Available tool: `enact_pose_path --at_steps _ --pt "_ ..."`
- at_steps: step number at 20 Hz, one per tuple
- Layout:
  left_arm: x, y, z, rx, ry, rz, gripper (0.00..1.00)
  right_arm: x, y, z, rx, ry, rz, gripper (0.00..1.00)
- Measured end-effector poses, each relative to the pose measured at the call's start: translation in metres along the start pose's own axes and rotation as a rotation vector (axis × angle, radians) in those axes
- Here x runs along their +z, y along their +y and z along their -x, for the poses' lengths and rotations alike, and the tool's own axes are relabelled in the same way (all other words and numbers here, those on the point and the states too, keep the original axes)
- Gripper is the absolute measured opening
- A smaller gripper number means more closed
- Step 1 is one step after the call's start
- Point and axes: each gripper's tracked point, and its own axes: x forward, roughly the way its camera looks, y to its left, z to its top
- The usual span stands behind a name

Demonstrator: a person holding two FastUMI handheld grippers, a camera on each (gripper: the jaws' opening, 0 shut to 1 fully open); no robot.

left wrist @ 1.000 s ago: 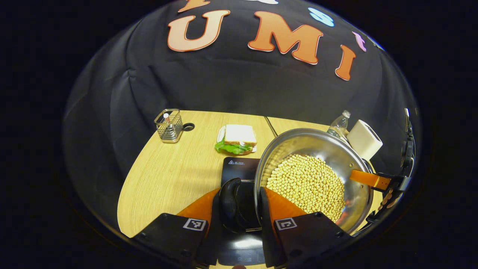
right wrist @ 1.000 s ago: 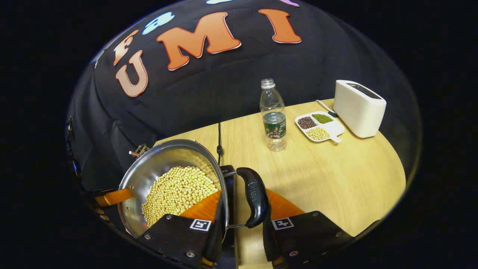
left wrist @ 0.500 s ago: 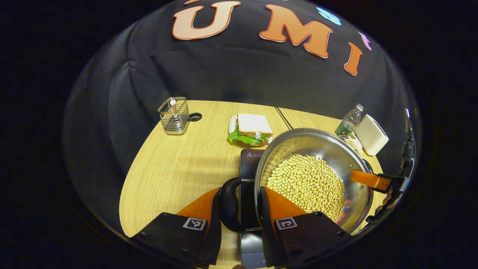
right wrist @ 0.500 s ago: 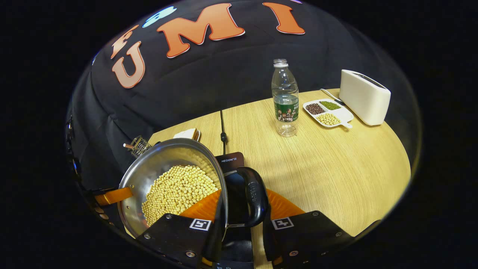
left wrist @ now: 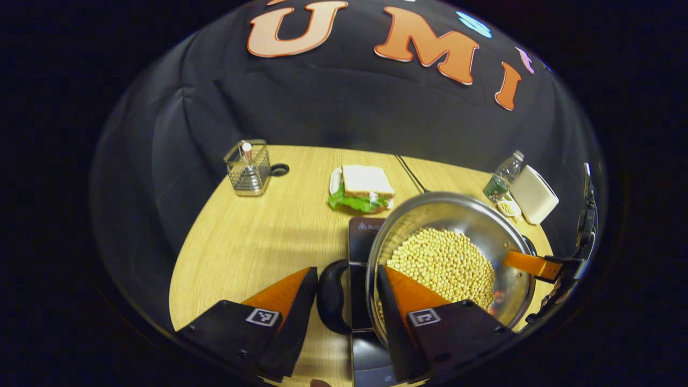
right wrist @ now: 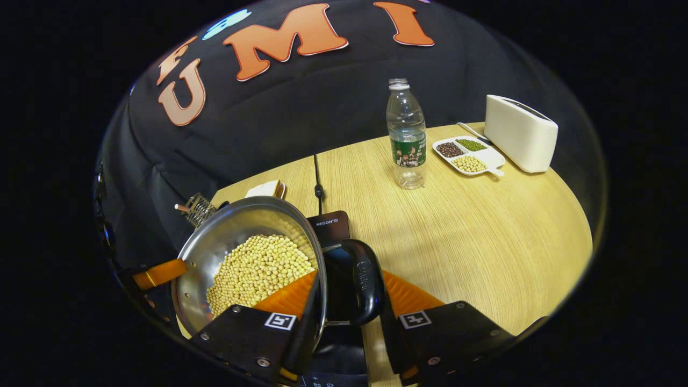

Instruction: First push the handle of the pot to place it horizontally, then grasp the pot with both hands and set it on the induction cooktop.

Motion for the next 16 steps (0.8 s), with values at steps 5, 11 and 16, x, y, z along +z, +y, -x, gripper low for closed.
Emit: enact_pose_path --at_steps 5,11,16 --pt "0.066 -0.011 0.070 0.023 -0.235 -0.020 0.96 0.059 -0.002 0.060 0.016 -0.172 0.043 0.89" --pt "0.139 -0.010 0.195 0.091 -0.535 -0.013 0.98 0.135 -0.024 0.177 -0.038 -0.427 0.182 0.95" --pt "0.173 0.008 0.314 0.143 -0.728 0.024 0.99 0.184 -0.059 0.275 -0.096 -0.607 0.226 0.95"
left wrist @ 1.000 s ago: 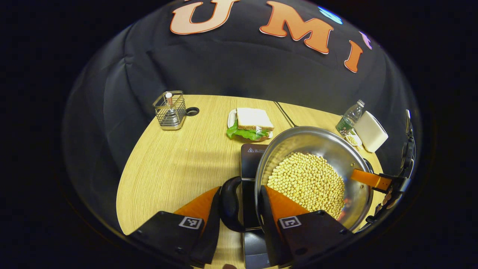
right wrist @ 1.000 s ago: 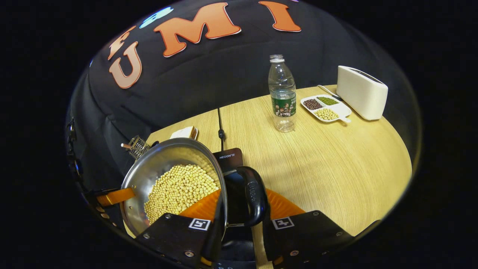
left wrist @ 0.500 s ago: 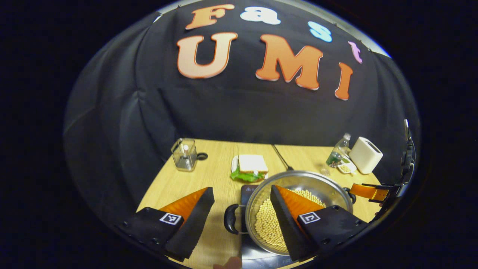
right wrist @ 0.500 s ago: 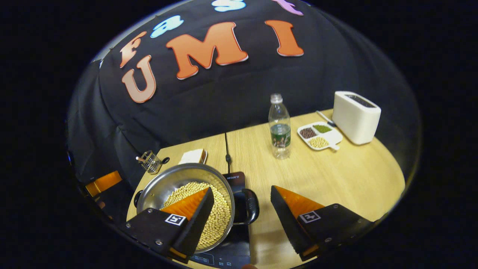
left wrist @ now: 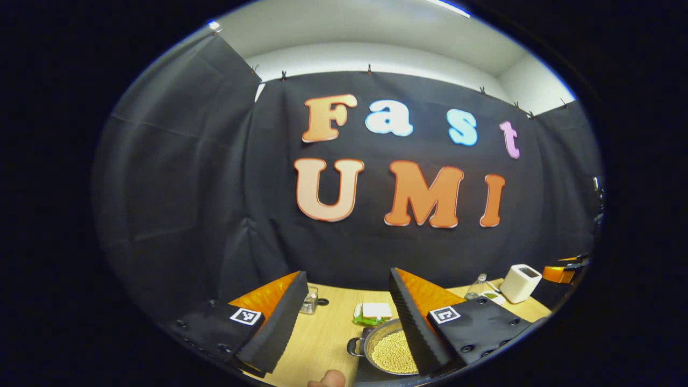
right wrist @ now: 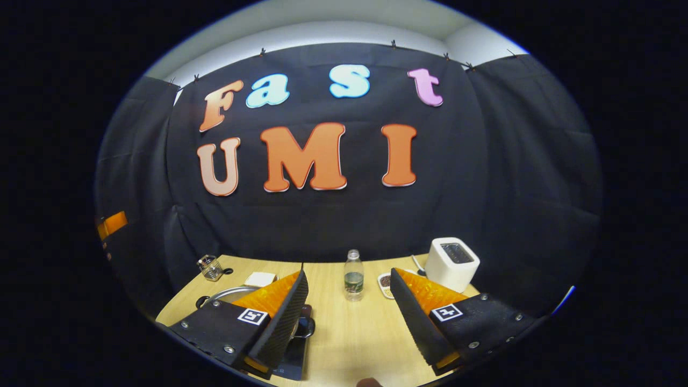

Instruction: First push the handle of the pot to place it horizontally, then grasp the pot with both hands and set it on the induction cooktop.

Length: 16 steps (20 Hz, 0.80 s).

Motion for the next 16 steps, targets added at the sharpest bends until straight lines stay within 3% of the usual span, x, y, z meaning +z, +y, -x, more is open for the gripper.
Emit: enact_pose_path --at_steps 4,5,6,9,10,11,16 --pt "0.038 0.033 0.053 0.037 -0.071 0.019 0.99 0.039 -0.039 0.037 -0.037 -0.087 0.012 0.95" --pt "0.045 0.038 0.063 0.048 -0.093 0.022 0.98 0.047 -0.051 0.045 -0.051 -0.109 0.014 1.00" --pt "0.052 0.041 0.071 0.061 -0.109 0.029 0.98 0.053 -0.066 0.050 -0.069 -0.128 0.018 0.95" --pt "0.060 0.030 0.086 0.048 -0.139 0.037 0.96 0.068 -0.096 0.065 -0.122 -0.172 0.036 0.95" --pt "0.061 0.025 0.089 0.041 -0.137 0.035 0.96 0.069 -0.098 0.071 -0.118 -0.178 0.029 1.00" --pt "0.060 0.019 0.092 0.028 -0.131 0.036 0.97 0.069 -0.100 0.074 -0.109 -0.179 0.021 0.95" --pt "0.055 0.001 0.096 -0.012 -0.110 0.055 0.96 0.064 -0.108 0.083 -0.088 -0.186 -0.003 0.95"
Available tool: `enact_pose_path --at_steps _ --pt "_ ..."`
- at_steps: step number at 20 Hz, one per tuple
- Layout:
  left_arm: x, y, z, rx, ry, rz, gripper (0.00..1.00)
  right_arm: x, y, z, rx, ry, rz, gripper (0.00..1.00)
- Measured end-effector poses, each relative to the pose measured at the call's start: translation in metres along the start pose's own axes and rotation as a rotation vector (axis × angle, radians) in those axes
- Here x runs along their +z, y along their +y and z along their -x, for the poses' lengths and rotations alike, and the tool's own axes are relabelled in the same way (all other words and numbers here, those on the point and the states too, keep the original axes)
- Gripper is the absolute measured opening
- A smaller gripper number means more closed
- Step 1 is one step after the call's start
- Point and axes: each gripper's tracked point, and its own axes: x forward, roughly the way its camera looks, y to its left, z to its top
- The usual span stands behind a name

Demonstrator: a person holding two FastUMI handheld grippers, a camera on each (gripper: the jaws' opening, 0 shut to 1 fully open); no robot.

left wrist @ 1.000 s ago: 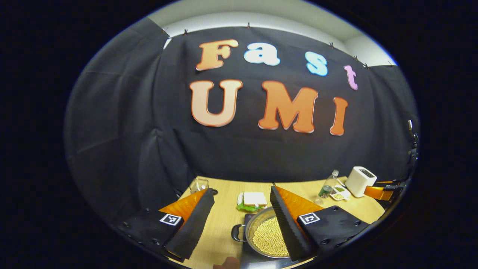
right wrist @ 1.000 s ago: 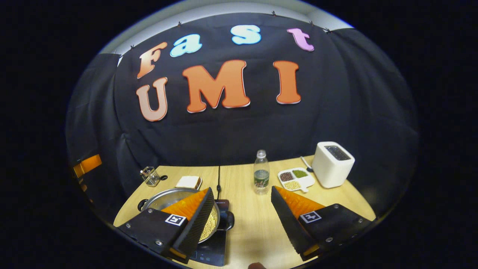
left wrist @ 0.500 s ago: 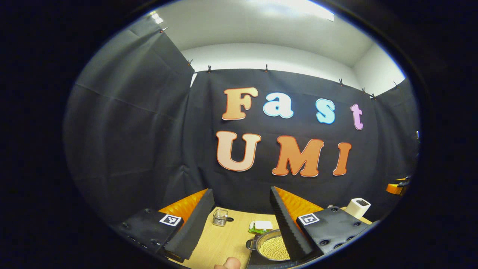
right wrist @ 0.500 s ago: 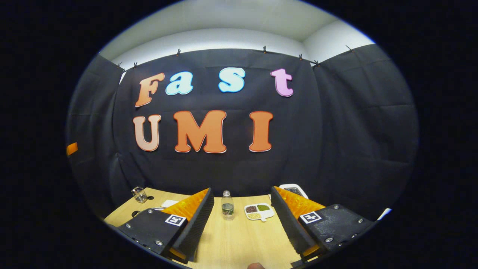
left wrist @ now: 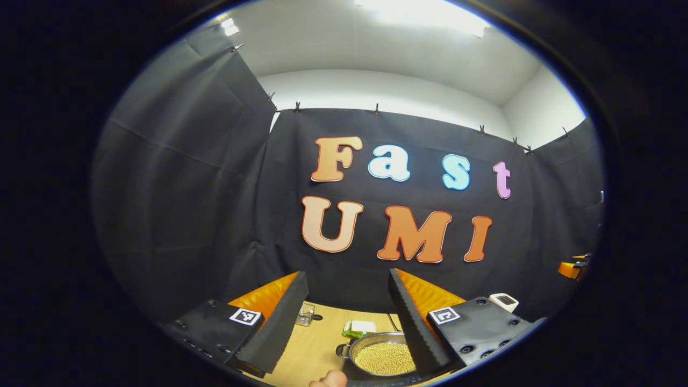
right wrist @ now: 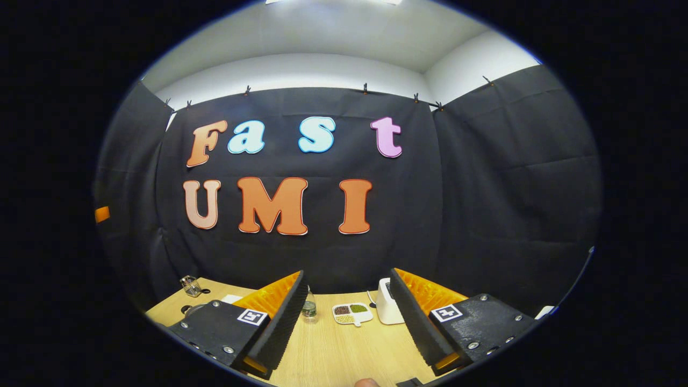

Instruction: First push the handle of the pot to place it horizontally, then grasp the pot with both hands and set it on the induction cooktop.

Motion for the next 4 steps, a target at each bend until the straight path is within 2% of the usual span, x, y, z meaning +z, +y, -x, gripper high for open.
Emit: enact_pose_path --at_steps 1,2,4 --pt "-0.0007 -0.0023 0.0007 -0.002 0.001 -0.005 0.96 0.0013 -0.0009 0.0010 0.003 -0.001 -0.001 0.95" --pt "0.0006 -0.0040 0.0007 -0.001 0.001 -0.011 0.96 0.0010 -0.0028 0.0022 0.003 -0.003 0.002 1.00" --pt "0.0039 -0.0077 0.0044 -0.004 -0.003 -0.017 0.96 0.0016 -0.0064 0.0047 0.004 -0.004 0.006 1.00"
